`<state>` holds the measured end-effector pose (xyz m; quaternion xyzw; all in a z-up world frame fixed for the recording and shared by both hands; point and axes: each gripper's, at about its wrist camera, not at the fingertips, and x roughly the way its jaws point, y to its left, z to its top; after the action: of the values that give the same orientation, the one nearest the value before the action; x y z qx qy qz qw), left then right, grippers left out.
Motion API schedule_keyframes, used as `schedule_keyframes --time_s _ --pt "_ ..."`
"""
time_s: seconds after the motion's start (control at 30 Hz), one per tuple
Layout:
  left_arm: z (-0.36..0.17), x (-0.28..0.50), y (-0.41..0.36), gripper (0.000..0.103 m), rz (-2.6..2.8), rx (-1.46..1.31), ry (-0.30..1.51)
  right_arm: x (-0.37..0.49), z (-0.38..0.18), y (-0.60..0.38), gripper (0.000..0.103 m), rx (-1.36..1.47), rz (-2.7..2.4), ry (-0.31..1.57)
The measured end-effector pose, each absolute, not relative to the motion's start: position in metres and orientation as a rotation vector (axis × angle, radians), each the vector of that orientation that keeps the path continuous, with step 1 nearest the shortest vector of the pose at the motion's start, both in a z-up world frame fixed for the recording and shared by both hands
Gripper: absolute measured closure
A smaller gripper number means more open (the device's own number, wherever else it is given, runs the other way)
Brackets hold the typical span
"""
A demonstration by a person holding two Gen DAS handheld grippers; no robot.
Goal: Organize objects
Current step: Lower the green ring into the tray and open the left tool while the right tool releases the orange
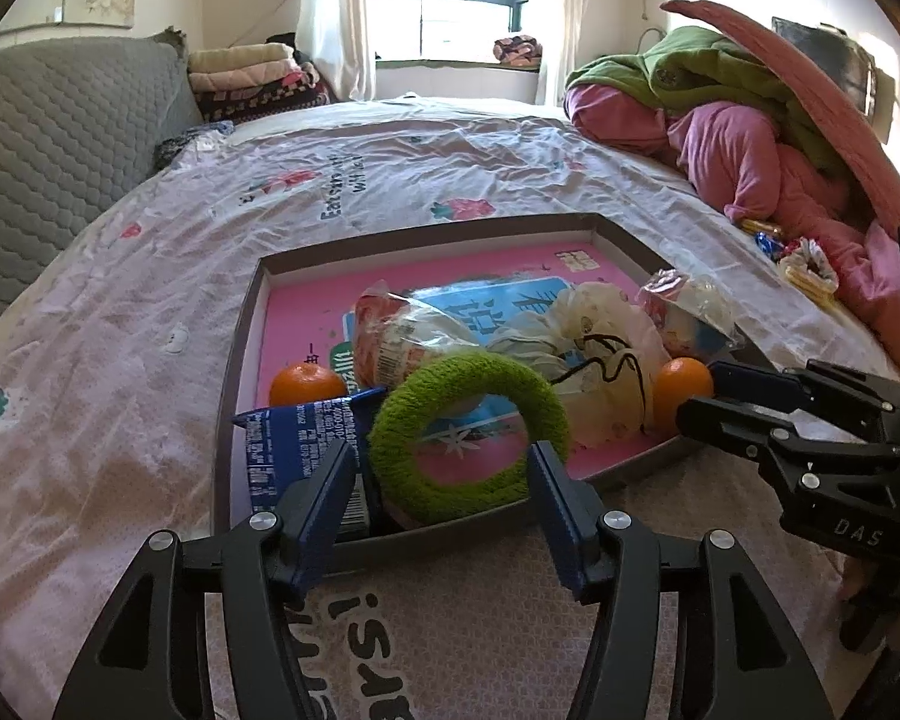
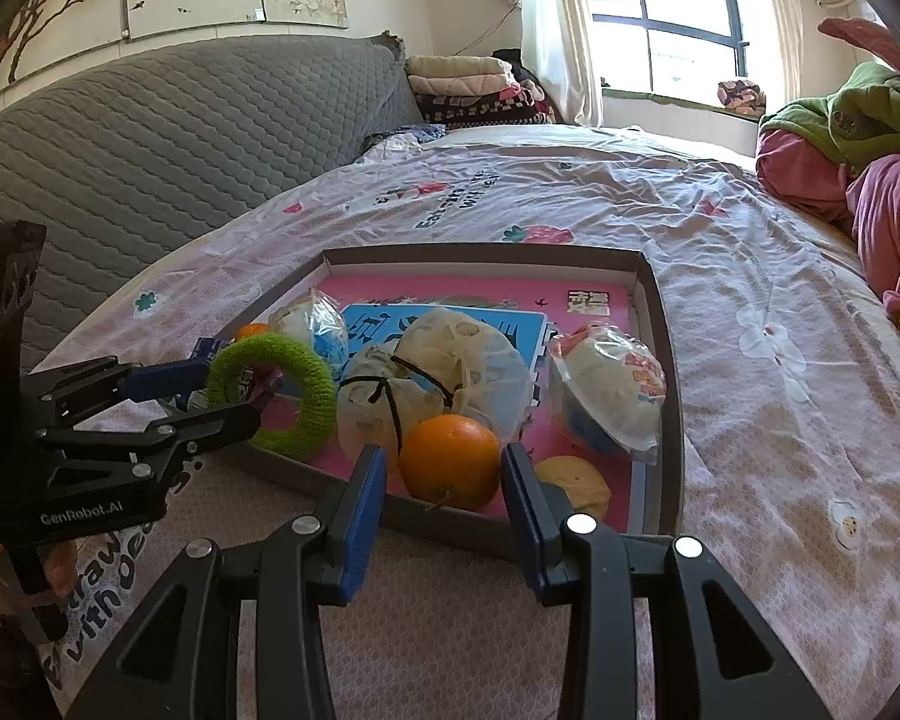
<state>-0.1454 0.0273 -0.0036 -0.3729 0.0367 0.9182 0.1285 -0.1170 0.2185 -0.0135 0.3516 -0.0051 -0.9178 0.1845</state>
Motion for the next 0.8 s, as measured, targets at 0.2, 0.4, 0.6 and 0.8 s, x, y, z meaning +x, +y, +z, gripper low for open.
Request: schedule_keyframes --time_s 0.2,0.4,0.6,0.8 --pt "-0.0022 -0.1471 0.0221 0.042 2.678 -1.097 0.089 -0.1145 -0.0125 0.2167 0.059 0.987 -2.586 0.011" --pt "-0.0028 -0.1468 0.0213 0.042 2.678 -1.103 0.090 -0.1124 -0.0125 0.2149 0.058 0.985 -2.588 0.019" --pt "-0.0018 -0.1457 0.0190 0.042 2.680 -1.097 0.081 -0.1114 -0.0125 0.2141 0.057 0.984 -2.583 0.023" --pt "-0.0002 -0.1450 0.0182 0.041 2.689 -1.094 0.081 -0.1081 -0.0104 0.2144 0.056 0.982 -2.583 0.018"
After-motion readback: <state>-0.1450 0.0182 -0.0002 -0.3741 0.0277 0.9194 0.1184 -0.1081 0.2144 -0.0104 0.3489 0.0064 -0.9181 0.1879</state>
